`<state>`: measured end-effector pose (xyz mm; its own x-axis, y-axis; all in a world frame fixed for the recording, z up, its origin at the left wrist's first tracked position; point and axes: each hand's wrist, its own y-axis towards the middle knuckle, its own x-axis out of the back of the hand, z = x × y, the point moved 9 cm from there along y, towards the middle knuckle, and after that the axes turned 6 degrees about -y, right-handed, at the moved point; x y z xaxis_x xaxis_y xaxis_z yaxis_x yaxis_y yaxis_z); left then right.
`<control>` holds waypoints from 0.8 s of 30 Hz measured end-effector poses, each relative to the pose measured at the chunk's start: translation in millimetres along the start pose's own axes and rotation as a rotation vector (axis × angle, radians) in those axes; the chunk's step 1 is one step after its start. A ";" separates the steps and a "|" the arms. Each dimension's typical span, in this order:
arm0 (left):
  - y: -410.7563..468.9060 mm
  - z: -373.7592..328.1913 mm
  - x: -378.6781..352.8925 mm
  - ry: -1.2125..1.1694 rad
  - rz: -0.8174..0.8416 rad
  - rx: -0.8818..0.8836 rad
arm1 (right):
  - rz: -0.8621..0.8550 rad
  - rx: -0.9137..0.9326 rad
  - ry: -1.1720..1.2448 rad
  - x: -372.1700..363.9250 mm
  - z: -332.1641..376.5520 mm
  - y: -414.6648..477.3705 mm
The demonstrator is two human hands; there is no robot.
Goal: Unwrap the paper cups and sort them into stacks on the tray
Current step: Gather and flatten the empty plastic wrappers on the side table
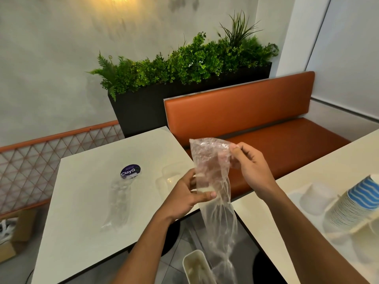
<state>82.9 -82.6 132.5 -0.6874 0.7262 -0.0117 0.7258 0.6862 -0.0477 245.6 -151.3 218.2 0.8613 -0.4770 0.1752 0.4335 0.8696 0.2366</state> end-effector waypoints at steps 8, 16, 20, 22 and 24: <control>0.7 8.8 23.2 0.060 -0.203 -0.041 | -0.317 -0.054 0.064 43.6 0.7 5.7; -1.0 -8.2 18.3 -0.035 -0.170 -0.048 | 0.106 -0.293 0.118 -2.6 -36.5 -1.8; -0.2 -14.1 21.2 -0.113 -0.217 -0.058 | 0.491 -0.359 -0.063 -45.4 -62.5 -20.8; 0.3 -17.4 23.9 -0.145 -0.225 -0.059 | 0.494 -0.347 -0.058 -50.6 -66.7 -20.5; 0.1 -18.1 23.4 -0.173 -0.176 -0.037 | 0.422 -0.350 -0.006 -47.2 -64.3 -17.6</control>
<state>67.4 -64.7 150.3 -0.7953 0.5795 -0.1779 0.5927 0.8050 -0.0275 214.4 -135.8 144.3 0.9784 -0.0769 0.1918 0.1135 0.9756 -0.1879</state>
